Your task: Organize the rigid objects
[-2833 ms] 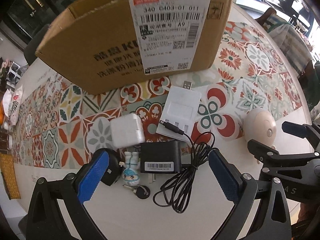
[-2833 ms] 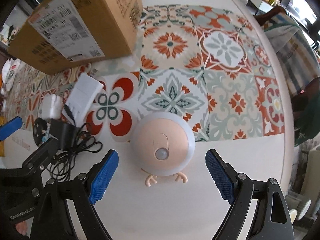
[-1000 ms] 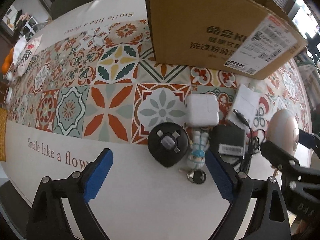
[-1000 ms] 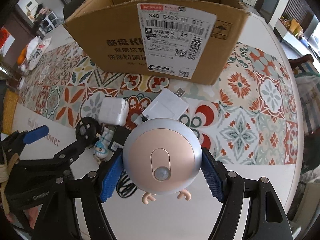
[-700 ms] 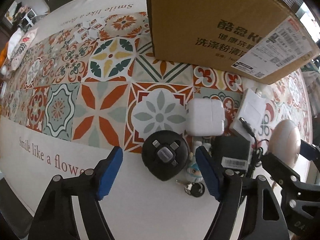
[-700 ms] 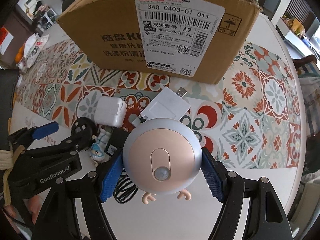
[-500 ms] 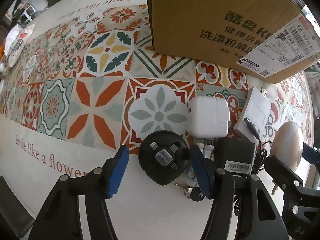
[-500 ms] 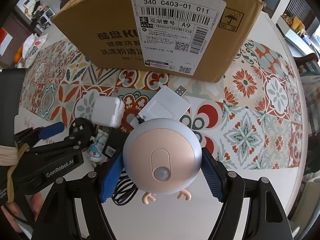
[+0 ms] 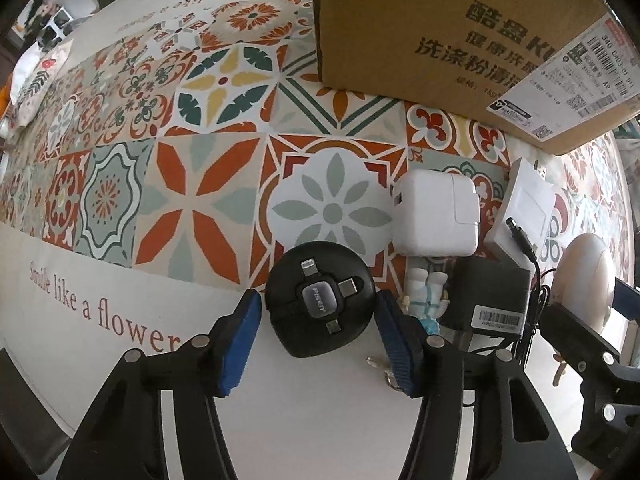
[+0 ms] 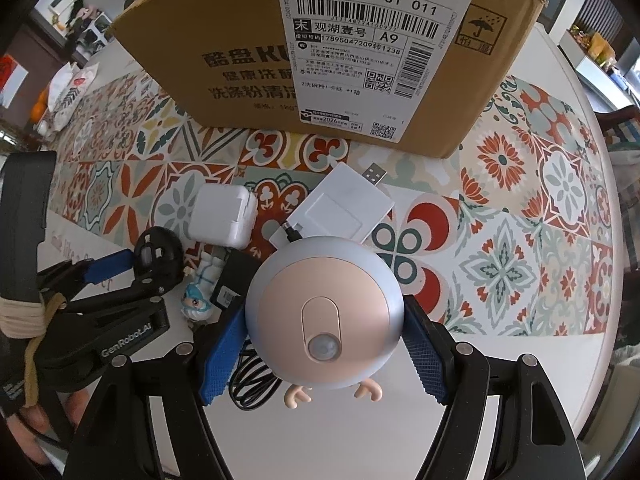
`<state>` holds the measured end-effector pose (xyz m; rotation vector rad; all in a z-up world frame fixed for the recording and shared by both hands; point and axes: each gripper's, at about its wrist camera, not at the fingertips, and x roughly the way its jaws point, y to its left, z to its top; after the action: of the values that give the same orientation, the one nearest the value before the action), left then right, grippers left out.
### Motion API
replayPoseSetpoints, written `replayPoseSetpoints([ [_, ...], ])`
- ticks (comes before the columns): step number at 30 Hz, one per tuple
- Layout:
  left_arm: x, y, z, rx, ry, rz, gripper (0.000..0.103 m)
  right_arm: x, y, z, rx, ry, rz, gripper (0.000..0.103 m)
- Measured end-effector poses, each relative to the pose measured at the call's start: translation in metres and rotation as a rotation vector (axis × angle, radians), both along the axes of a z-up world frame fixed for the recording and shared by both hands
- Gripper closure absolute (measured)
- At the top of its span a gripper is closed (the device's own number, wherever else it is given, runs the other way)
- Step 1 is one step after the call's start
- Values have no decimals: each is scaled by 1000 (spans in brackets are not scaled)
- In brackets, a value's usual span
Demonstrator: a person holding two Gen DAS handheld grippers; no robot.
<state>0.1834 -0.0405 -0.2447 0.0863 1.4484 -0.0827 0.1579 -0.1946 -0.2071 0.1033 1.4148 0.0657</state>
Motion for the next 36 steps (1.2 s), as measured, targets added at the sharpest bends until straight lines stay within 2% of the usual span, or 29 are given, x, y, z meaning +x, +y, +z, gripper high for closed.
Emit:
replayPoseSetpoints([
  [7, 4, -7, -6, -3, -8, -16, 48, -1, 0, -2, -3, 4, -4, 28],
  [10, 0, -7, 2, 0, -31, -24, 48, -2, 0, -1, -2, -3, -6, 28],
  [13, -6, -8, 18, 1, -65, -41, 48, -3, 0, 3, -4, -13, -7, 28],
  [21, -16, -11, 68, -56, -162, -59, 48, -12, -3, 29, 1, -66, -22, 28],
  [28, -19, -15, 120, -92, -270, -99, 48, -16, -13, 67, 8, -155, -55, 28],
  [36, -18, -19, 155, -115, -362, -136, 48, -21, -20, 113, 11, -275, -81, 28],
])
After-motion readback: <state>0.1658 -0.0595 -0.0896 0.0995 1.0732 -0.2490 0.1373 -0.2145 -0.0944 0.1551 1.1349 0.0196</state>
